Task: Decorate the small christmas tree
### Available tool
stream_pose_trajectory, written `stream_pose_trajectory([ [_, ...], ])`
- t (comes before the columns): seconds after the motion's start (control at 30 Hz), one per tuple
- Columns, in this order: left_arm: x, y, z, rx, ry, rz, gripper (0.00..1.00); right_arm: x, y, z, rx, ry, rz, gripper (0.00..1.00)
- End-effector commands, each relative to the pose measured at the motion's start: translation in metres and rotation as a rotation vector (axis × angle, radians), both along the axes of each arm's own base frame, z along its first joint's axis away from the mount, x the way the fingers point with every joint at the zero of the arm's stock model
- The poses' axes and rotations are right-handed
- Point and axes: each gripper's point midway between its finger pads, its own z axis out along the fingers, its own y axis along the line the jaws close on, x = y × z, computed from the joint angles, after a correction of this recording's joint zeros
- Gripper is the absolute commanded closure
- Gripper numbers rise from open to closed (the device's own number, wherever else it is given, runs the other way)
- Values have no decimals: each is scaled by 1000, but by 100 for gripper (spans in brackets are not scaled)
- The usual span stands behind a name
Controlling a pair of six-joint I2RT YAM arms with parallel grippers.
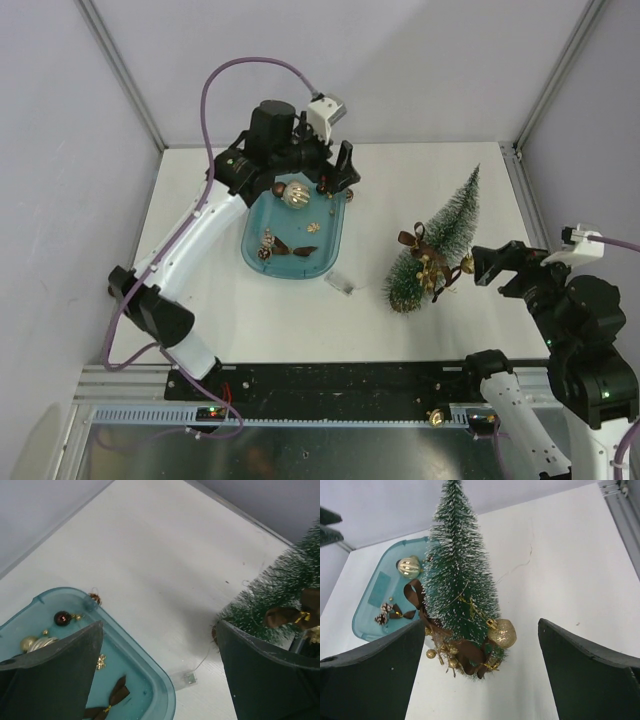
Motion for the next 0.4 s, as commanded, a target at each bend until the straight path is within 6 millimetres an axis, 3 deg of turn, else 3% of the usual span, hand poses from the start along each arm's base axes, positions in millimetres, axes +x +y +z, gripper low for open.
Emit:
stream_pose_trajectory([
  [0.0, -9, 33, 19, -2, -57, 128, 1, -13, -17, 21, 51, -59, -98, 1],
  [0.37, -12, 115, -16, 120, -72, 432, 0, -4, -24, 36, 103, -89, -161, 1],
])
